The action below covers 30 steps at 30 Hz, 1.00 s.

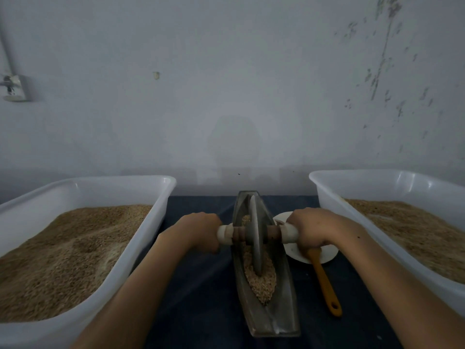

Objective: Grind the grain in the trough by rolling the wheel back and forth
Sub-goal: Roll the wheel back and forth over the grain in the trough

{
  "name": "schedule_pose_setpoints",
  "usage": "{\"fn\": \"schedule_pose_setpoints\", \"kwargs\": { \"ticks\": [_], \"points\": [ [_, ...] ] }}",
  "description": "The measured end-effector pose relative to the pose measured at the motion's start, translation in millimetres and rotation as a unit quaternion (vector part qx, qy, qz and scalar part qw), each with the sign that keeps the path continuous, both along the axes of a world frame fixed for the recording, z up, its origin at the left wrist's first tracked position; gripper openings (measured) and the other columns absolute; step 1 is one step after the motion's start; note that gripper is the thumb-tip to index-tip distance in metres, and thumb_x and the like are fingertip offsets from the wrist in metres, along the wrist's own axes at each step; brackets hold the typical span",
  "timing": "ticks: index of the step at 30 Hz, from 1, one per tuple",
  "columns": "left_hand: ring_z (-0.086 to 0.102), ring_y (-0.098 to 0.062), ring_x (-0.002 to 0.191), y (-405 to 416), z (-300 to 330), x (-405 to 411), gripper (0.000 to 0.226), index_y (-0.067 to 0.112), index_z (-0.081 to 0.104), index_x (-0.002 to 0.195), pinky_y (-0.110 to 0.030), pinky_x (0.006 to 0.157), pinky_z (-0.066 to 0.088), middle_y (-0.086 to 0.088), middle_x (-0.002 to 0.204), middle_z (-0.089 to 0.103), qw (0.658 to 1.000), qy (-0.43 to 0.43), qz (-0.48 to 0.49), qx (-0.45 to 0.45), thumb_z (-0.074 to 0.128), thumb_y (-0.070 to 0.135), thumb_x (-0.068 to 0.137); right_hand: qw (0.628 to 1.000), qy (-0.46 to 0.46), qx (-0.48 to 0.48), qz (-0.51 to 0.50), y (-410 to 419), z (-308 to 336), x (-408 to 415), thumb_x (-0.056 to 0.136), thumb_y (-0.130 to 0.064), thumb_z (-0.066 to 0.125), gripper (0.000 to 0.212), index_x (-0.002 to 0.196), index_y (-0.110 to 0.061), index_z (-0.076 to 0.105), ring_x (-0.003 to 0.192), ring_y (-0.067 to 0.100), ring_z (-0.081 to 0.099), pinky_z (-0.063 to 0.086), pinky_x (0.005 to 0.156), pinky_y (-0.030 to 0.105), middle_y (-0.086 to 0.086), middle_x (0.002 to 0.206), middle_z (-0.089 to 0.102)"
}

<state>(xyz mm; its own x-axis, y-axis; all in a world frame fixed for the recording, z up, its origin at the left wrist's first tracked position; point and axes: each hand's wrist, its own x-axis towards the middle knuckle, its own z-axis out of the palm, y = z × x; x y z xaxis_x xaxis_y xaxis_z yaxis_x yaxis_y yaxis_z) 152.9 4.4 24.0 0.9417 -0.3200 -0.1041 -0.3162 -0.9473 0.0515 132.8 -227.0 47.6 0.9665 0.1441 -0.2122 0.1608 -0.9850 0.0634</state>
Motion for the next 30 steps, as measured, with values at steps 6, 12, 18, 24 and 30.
{"fn": "schedule_pose_setpoints", "kwargs": {
  "ticks": [6, 12, 18, 24, 30],
  "points": [
    [0.050, -0.011, 0.074, 0, -16, 5, 0.013, 0.026, 0.051, 0.090, -0.027, 0.068, 0.038, 0.005, 0.089, 0.060, 0.989, -0.147, 0.024, -0.018, 0.063, 0.027, 0.084, 0.984, -0.179, -0.010, 0.015, 6, -15, 5, 0.087, -0.015, 0.060, 0.022, 0.107, -0.025, 0.056, 0.094, 0.018, 0.059, 0.046, 0.081, 0.031, 0.000, 0.105, 0.062],
    [0.047, -0.012, 0.072, -2, -24, 4, 0.017, 0.028, 0.040, 0.085, -0.027, 0.066, 0.037, 0.004, 0.092, 0.061, 0.974, -0.220, 0.042, -0.028, 0.057, 0.029, 0.088, 0.966, -0.258, -0.008, 0.028, 6, -25, 9, 0.090, -0.014, 0.056, 0.015, 0.098, -0.025, 0.051, 0.091, 0.019, 0.059, 0.037, 0.074, 0.028, -0.002, 0.100, 0.062],
    [0.053, -0.015, 0.081, -2, -6, 2, 0.025, 0.021, 0.058, 0.104, -0.029, 0.071, 0.041, -0.001, 0.101, 0.064, 0.996, -0.086, 0.018, 0.017, 0.066, 0.027, 0.080, 0.995, -0.094, -0.008, 0.019, 0, -8, 5, 0.085, -0.017, 0.062, 0.025, 0.109, -0.024, 0.059, 0.088, 0.016, 0.059, 0.048, 0.078, 0.029, -0.002, 0.096, 0.061],
    [0.061, -0.019, 0.092, -2, 3, -1, 0.031, 0.017, 0.058, 0.108, -0.033, 0.084, 0.050, -0.003, 0.102, 0.064, 0.999, 0.032, 0.022, 0.022, 0.070, 0.022, 0.080, 0.999, 0.038, -0.002, 0.009, -2, 1, 1, 0.084, -0.015, 0.067, 0.028, 0.111, -0.019, 0.059, 0.099, 0.019, 0.062, 0.050, 0.086, 0.030, 0.006, 0.109, 0.064],
    [0.058, -0.016, 0.086, -4, 0, -2, 0.026, 0.019, 0.058, 0.105, -0.030, 0.078, 0.047, 0.001, 0.096, 0.062, 0.998, -0.059, 0.019, 0.020, 0.067, 0.027, 0.082, 1.000, -0.014, 0.011, 0.008, -3, -5, 5, 0.085, -0.017, 0.065, 0.018, 0.101, -0.022, 0.058, 0.090, 0.016, 0.061, 0.047, 0.076, 0.027, 0.001, 0.097, 0.062]
  ]
}}
